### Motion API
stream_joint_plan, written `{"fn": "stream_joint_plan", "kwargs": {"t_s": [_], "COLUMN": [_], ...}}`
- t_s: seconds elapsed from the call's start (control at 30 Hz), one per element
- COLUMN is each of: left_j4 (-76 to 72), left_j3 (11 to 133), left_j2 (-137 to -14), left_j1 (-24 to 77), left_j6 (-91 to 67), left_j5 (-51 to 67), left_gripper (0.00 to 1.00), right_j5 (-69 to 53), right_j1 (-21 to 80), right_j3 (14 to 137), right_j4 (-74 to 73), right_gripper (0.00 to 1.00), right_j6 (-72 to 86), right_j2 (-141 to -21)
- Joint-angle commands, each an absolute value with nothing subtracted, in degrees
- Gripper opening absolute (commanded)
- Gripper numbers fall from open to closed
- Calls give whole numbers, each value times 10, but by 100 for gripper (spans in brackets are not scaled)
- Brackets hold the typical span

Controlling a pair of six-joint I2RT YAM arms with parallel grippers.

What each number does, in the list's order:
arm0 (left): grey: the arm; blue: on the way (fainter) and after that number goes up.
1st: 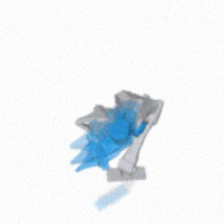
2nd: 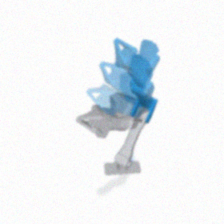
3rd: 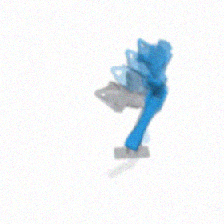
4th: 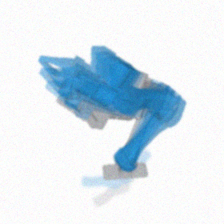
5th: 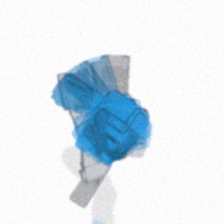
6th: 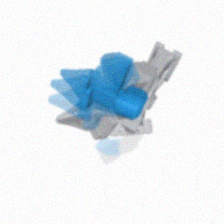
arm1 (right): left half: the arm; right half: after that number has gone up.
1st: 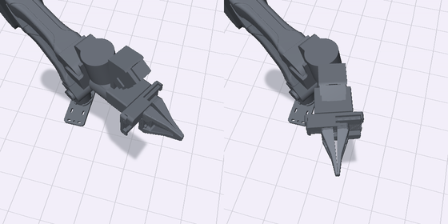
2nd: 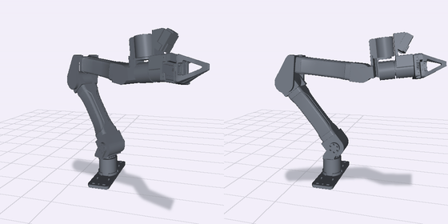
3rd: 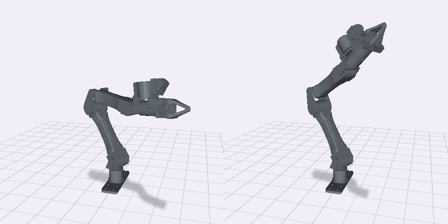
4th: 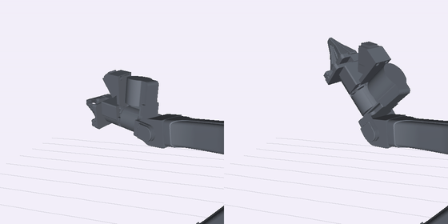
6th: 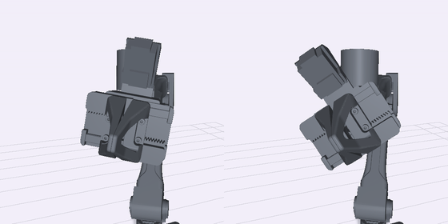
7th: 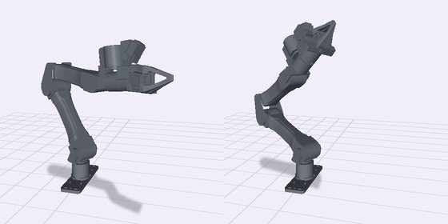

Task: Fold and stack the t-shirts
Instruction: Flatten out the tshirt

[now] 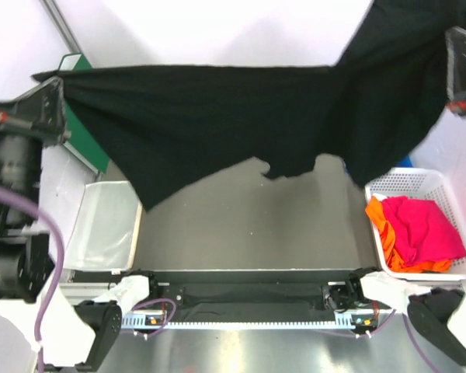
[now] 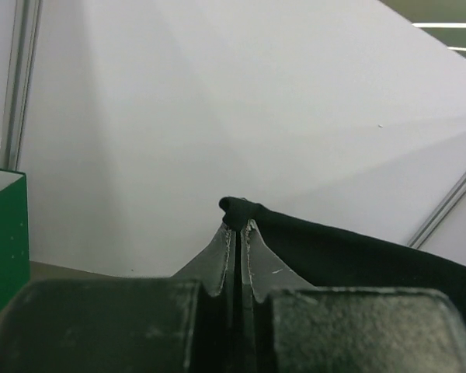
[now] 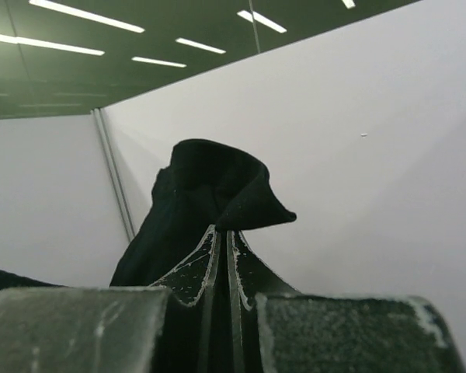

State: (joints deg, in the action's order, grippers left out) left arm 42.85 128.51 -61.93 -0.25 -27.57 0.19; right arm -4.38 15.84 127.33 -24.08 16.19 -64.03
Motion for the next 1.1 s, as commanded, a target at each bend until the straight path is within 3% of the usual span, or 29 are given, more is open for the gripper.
{"fn": "stream_joint_plan", "kwargs": {"t_s": [0.0,0.33,0.63,0.87,1.07], "left_j4": [455,497,476,404,350], "left_j3": [1340,1306,1079,930,871], "left_j2": [-592,-570,-579,-660,-812], "left_j1": [-3,-3,-3,-2,-3], "left_j6": [-278,-265,-252,-239,-220], "left_j5": [-4,-6,-40,-41,-51], "left_gripper": [0,0,0,0,0], "right_j5": [-42,14,33,18,29], "right_j1": [152,153,153,153,142], "right_j3": [1296,1251,1043,867,911], "right_j4": [-253,-336,-284,-174,-160], "right_gripper": [0,0,0,0,0], "right_j6": [192,175,127,98,63], "right_j2": [-579,-529,-603,-740,-956]}}
